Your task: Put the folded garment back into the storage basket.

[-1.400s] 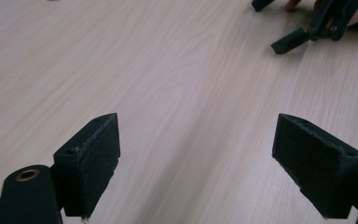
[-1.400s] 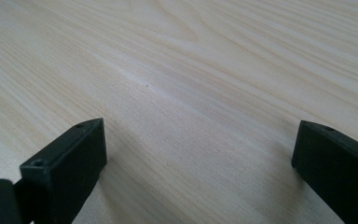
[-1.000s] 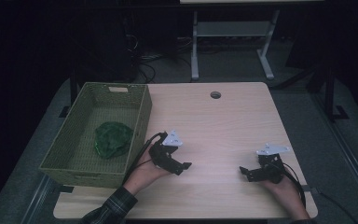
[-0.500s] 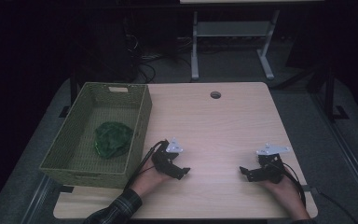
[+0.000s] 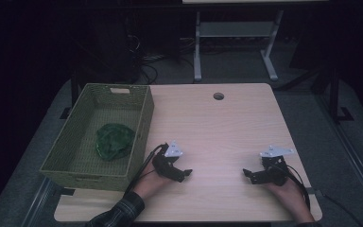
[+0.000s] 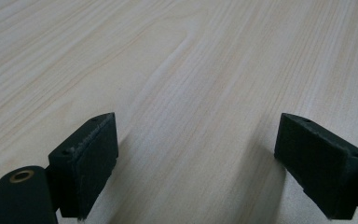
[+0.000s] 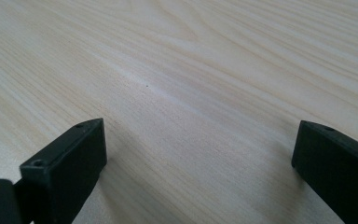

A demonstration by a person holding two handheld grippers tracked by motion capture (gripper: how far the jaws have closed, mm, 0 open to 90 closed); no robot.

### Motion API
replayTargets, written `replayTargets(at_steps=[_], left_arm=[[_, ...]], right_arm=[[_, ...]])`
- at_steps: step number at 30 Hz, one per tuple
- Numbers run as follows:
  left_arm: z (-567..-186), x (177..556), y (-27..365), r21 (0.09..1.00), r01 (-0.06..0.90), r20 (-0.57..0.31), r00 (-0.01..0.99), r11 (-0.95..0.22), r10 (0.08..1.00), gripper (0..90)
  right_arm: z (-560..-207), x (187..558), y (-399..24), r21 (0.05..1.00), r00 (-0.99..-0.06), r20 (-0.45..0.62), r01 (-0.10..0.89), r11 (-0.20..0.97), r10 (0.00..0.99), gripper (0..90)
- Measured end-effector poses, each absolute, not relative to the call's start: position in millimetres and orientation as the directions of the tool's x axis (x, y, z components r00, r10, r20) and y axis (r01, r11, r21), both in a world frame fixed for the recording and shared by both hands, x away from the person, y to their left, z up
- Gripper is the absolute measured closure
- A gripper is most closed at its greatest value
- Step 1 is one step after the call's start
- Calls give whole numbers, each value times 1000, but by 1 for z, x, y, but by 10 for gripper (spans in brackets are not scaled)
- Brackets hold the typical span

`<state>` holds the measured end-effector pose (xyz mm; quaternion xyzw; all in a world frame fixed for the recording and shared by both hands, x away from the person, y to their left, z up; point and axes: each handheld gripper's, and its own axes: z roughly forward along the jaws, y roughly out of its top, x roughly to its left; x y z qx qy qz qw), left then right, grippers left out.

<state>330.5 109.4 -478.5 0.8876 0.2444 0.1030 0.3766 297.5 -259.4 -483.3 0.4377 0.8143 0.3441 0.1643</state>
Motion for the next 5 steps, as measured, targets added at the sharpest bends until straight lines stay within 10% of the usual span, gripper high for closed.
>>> replayTargets(at_steps=[5], left_arm=[[-479,331,109,719,356,-2,859,-597,511,128]], right_arm=[[-483,297,-259,704,-563,34,600,380,826,29]])
